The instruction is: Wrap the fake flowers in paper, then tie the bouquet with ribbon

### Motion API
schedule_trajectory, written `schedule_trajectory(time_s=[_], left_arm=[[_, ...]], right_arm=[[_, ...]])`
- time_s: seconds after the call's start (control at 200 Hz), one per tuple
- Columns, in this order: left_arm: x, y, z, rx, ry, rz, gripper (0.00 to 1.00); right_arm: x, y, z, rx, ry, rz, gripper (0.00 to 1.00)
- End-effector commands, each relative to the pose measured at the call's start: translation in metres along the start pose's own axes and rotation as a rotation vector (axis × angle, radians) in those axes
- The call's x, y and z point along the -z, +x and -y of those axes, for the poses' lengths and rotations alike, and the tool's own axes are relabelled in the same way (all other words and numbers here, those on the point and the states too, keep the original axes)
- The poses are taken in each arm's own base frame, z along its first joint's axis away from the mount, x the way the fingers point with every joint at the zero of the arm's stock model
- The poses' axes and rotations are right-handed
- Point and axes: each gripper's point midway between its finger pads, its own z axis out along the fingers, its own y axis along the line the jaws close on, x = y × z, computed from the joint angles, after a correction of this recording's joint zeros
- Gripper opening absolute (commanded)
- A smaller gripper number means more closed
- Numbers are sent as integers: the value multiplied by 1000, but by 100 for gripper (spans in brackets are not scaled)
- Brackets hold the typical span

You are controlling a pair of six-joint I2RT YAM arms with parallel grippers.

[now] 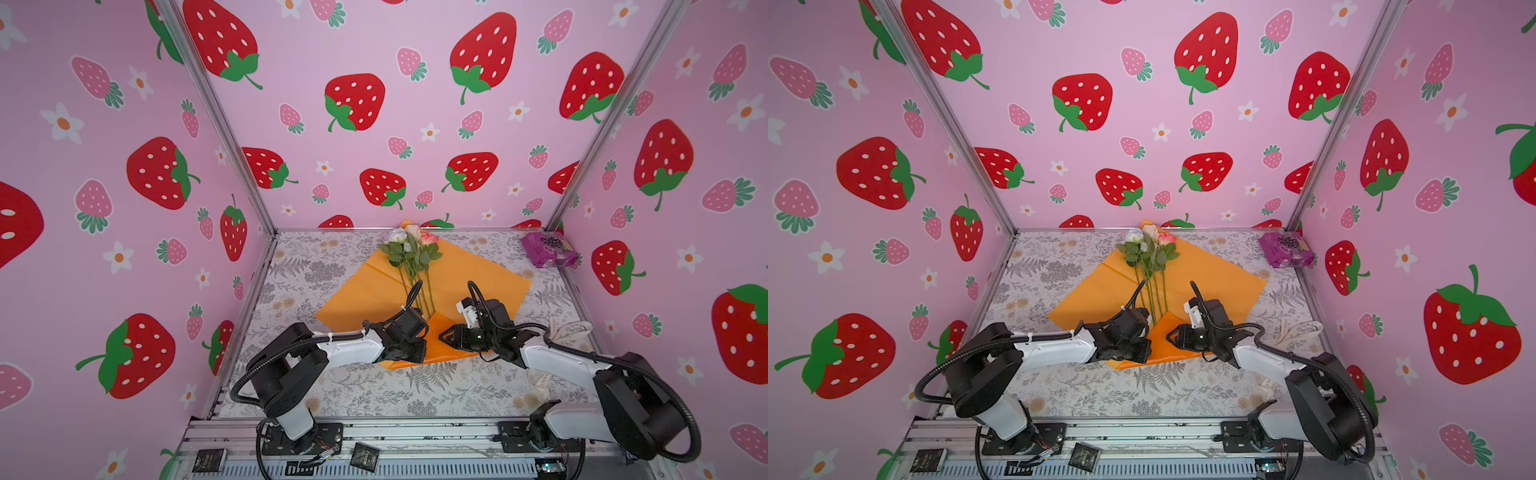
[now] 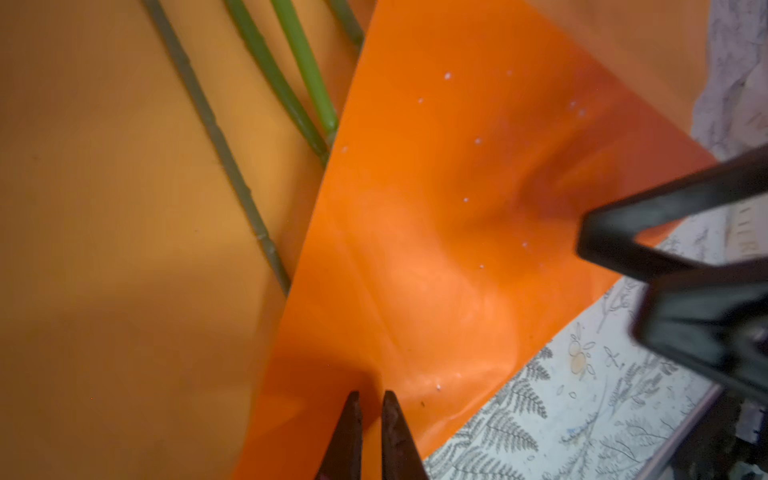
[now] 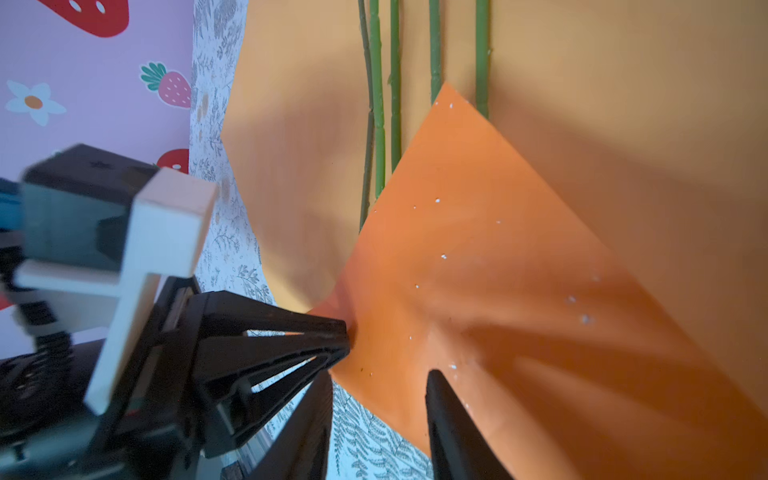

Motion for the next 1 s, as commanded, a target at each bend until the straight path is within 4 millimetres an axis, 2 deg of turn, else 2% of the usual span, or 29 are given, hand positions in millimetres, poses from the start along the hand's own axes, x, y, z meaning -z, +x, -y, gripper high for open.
schedule_trajectory(time_s=[0.0,0.065,0.18,0.27,0.36,0.475,0.605,0.75,0.835,0.91,0.995], left_arm=[[2,0,-13,39,-46,12,12],[1,2,-14,43,-51,6,11],[-1,4,-15,49,-52,-2,10],[-3,7,-16,52,-52,-13,9],[-2,9,-18,53,-57,-16,8],[1,11,-20,60,-60,-7,7],[12,4,-14,43,-30,27,9],[34,-11,8,8,57,91,19],[43,-16,23,-29,120,106,24],[42,-11,39,-74,179,58,24],[34,0,43,-93,184,-2,23]], right_arm=[[15,16,23,4,125,-22,35],[21,29,32,-5,163,-54,28],[28,44,61,-24,295,-77,25],[28,40,73,-22,361,-65,10],[26,33,83,-15,425,-61,10],[15,25,85,23,435,-82,10],[5,18,78,54,390,-83,11],[-2,15,71,72,343,-80,13],[-2,15,75,61,358,-84,13],[-2,19,79,49,374,-92,13],[-2,21,80,47,372,-98,13]])
